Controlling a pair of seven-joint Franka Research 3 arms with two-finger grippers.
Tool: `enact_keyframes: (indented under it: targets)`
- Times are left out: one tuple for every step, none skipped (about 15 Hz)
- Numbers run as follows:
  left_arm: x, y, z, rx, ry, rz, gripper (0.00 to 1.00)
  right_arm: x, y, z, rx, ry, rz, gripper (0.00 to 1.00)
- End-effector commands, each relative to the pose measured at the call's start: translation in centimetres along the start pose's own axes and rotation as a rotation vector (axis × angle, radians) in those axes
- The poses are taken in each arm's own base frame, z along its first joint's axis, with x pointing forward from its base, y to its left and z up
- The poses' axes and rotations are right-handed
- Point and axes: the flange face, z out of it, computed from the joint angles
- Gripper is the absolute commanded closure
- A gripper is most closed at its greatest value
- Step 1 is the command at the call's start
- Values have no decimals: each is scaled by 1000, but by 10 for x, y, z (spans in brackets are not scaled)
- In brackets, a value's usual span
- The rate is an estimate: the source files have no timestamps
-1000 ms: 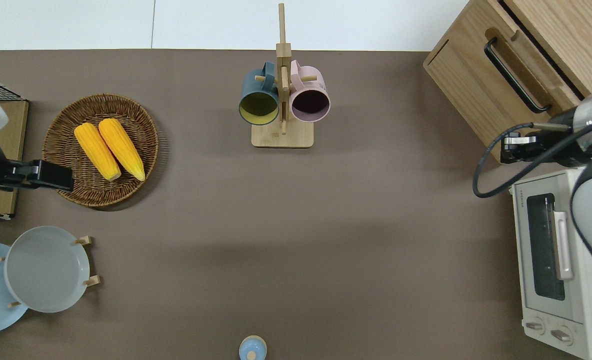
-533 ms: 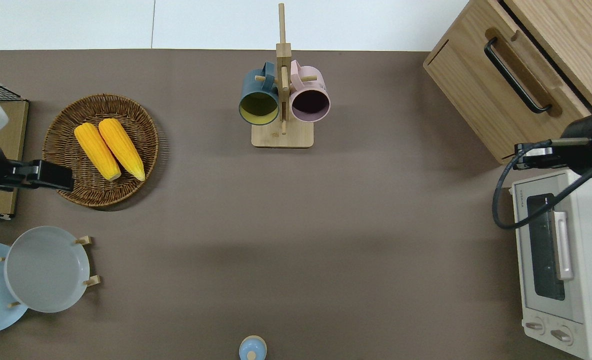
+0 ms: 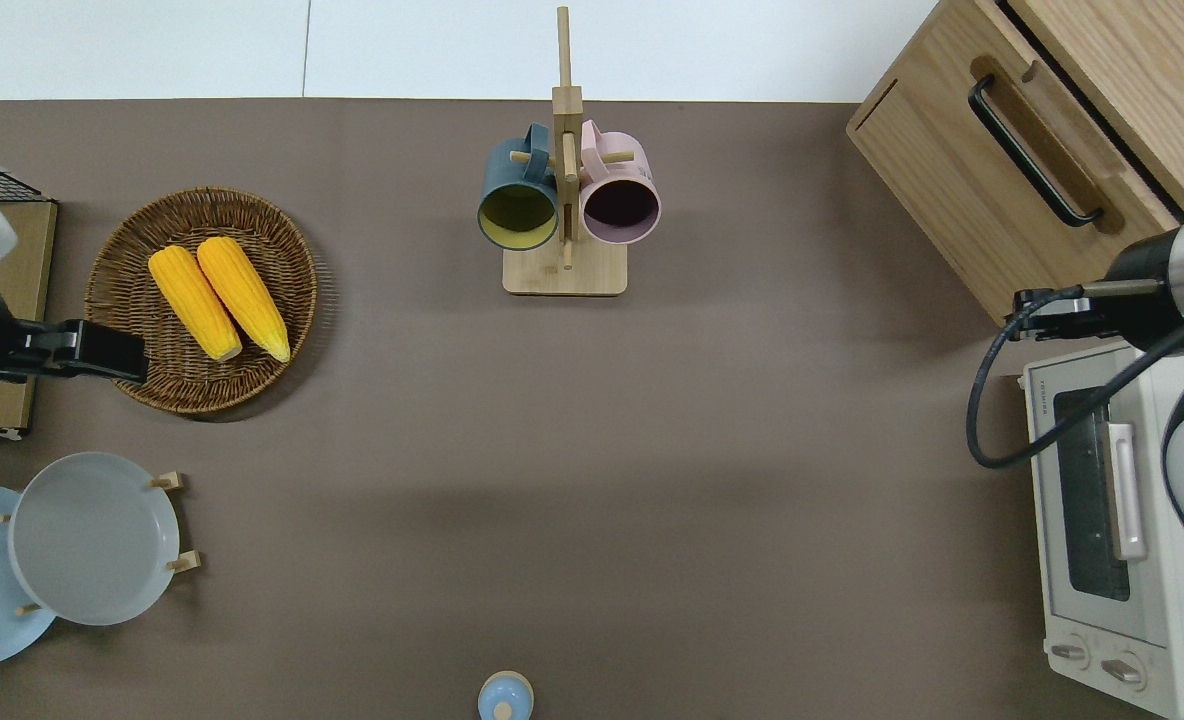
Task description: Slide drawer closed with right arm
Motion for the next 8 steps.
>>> enact_keyframes:
  targets:
    - [1,-1,-3,16,-7,10,7,12,-2,1,-18,-8,-37,13]
    - [1,-1,-3,16,-7,10,7,15,-3,6,-18,-23,-38,13]
    - [1,-1,-3,16,-7,10,7,19,-3,7,-19,-22,-40,13]
    - [1,-1,-3,16,-7,10,7,19,-6,6,-17,-20,-43,13]
    - [1,-1,-4,16,-5,10,7,19,-8,7,-18,-22,-44,13]
    - [1,-1,-4,16,-5,10,7,19,-8,7,-17,-22,-41,15]
    - [2,-1,-3,16,-8,10,7,20,-8,9,-17,-26,-41,15]
    - [1,-1,-3,16,-7,10,7,20,-10,9,-19,-26,-44,13]
